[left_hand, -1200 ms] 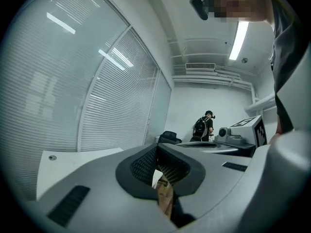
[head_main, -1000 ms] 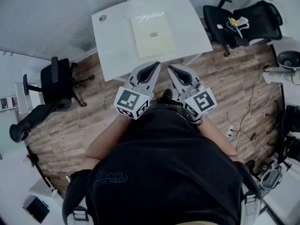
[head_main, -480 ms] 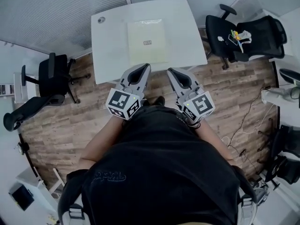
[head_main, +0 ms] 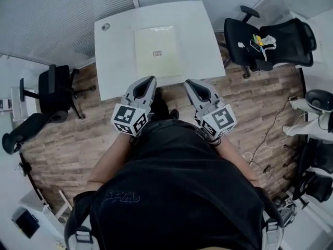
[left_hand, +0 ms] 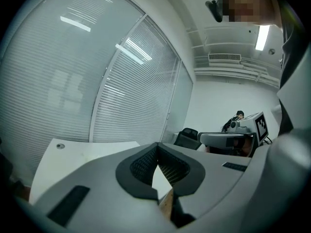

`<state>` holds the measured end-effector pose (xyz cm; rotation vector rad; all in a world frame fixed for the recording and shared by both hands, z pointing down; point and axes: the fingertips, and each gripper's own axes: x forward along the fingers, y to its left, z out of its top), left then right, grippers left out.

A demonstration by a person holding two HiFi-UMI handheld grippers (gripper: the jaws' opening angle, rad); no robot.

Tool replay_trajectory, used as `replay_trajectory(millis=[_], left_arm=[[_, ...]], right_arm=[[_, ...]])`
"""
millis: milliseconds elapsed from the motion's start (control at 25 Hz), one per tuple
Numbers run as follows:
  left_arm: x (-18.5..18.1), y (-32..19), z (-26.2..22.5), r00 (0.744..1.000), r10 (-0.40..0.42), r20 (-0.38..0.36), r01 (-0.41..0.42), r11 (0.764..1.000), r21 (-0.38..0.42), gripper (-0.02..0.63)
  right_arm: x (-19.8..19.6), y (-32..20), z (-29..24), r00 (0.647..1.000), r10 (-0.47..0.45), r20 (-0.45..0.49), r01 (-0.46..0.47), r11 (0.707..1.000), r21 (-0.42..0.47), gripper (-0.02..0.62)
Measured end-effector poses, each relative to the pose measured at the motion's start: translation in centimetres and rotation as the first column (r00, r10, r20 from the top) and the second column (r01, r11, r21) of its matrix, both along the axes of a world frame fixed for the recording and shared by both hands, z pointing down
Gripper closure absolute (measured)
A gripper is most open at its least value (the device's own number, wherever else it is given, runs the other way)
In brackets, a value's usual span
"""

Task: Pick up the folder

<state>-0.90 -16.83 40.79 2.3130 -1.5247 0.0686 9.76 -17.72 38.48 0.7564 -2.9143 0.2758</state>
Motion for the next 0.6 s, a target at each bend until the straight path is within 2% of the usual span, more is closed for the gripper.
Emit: replay_trajectory(millis=[200, 360, 600], left_arm=[[-0.6, -2.2, 0.6, 1.0, 0.006, 0.012, -0.005, 1.0, -0.015, 0.592], [-1.8, -4.3, 1.5, 1.0, -0.002, 0.008, 0.003, 0.999, -0.041, 0.592], [-4.2, -7.4, 3.5, 0.998, 0.002, 0.058, 0.003, 0.996, -0.089, 0.592]], right_arm=[[-0.3, -2.6, 1.0, 1.0, -0.001, 0.012, 0.002, 0.999, -0.048, 0.572], [-1.4, -5.0, 3.2, 1.0, -0.026, -0.015, 0.024, 0.993, -0.113, 0.572], [-3.4, -8.4, 5.0, 0.999, -0.046, -0.026, 0.041, 0.986, -0.164, 0.571]])
